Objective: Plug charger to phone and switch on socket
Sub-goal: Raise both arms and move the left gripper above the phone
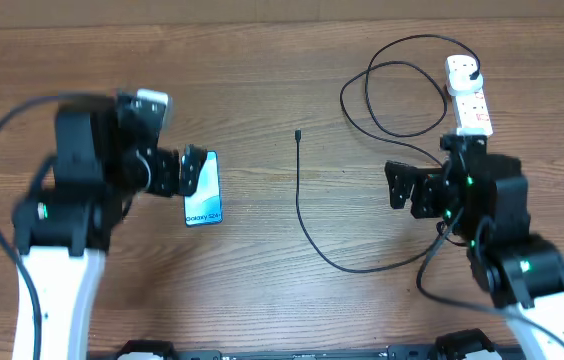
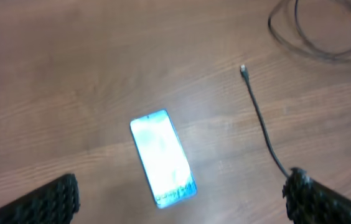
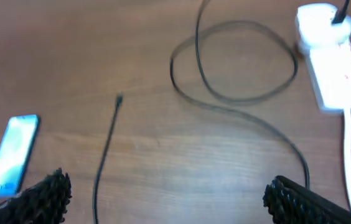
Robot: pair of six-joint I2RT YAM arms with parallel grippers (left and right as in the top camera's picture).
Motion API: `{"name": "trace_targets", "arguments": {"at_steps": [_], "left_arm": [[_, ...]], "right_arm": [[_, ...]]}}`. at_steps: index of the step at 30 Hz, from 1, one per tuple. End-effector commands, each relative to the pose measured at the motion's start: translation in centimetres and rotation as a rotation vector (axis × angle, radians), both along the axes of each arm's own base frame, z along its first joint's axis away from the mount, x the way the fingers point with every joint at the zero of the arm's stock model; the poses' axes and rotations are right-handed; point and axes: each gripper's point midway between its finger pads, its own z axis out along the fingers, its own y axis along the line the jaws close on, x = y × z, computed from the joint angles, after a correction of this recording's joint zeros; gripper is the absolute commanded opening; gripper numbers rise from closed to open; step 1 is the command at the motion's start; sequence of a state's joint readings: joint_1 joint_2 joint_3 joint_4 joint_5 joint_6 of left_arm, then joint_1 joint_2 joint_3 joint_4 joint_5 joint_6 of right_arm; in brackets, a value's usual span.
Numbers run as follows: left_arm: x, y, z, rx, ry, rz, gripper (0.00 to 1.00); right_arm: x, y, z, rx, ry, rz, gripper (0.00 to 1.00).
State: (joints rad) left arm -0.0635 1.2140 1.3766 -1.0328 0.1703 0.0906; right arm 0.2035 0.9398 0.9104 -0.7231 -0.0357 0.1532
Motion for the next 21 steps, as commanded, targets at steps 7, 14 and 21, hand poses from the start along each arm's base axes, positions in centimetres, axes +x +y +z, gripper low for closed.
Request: {"name": "trace_targets", "arguments": {"at_steps": [7,14,21], "left_arm": [[1.7,-2.8,-0.6,-0.25,0.241,0.081,1.0],[3.0,-3.3,-2.3,-0.284,0.296,0.104,0.8],[4.1,-0.8,-10.0,-0.154,0.533,0.36,0.73]], "right_arm": [[2.0,2.0,3.2,0.027,0.147,0.07,1.0],[2.6,2.4,2.4,0.033,0.17,0.078,1.0],[2.7,2.3,2.4,0.031,0.169,0.076,1.0]]}}
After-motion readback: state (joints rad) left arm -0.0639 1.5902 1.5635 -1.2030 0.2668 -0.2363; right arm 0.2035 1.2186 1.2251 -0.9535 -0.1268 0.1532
